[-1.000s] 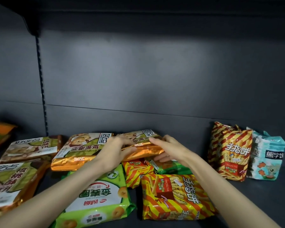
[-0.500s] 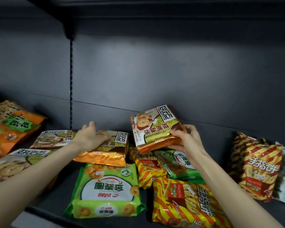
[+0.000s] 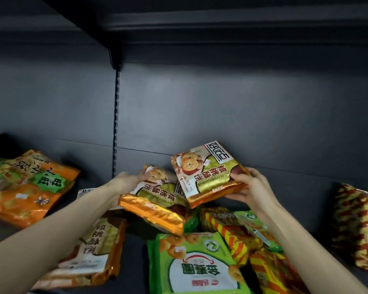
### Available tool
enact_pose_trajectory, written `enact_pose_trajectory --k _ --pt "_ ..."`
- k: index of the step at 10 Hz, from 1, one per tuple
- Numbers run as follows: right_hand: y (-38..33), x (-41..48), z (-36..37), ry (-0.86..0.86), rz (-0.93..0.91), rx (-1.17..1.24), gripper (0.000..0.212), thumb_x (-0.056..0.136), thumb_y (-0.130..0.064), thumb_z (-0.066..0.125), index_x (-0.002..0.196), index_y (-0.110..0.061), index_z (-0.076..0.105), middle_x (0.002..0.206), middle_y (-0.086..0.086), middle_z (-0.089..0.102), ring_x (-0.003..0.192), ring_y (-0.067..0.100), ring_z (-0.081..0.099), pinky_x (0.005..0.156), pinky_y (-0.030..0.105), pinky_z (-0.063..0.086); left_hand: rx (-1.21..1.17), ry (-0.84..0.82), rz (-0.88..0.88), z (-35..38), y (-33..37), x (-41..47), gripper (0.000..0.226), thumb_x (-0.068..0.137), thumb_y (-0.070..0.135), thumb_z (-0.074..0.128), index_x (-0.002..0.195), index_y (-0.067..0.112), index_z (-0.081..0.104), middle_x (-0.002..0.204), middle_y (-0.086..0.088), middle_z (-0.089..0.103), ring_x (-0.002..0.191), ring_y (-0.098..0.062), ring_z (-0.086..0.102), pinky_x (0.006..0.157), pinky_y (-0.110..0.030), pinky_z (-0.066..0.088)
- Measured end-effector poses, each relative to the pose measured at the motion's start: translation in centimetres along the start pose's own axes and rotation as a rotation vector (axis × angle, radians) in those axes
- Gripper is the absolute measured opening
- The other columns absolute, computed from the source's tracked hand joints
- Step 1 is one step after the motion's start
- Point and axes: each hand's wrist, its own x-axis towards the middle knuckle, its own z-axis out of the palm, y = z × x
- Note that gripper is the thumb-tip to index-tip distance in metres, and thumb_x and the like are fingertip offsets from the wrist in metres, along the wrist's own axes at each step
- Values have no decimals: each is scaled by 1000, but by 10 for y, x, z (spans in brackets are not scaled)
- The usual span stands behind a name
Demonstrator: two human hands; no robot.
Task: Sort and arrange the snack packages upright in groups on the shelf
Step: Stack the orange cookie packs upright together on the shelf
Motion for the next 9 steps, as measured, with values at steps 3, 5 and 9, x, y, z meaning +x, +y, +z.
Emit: enact_pose_trajectory --k 3,5,9 --pt "21 -5 93 57 15 113 40 85 -12 65 121 0 52 87 14 71 78 27 72 65 37 60 -538 -260 -14 -64 -11 44 28 87 0 55 115 3 52 101 -20 66 86 -29 65 65 -45 55" --pt "37 -6 142 250 76 325 38 76 -18 76 103 4 60 81 12 72 76 17 71 67 26 55 -752 -362 21 -84 -31 61 66 83 -5 57 136 25 34 123 -17 57 105 -34 61 66 -52 57" --pt "46 1 183 100 308 266 62 62 -29 83 117 -13 58 101 16 72 92 33 70 76 51 57 -751 -466 -4 -98 -38 53 32 89 23 51 118 10 51 109 -17 62 105 -35 60 88 -55 49"
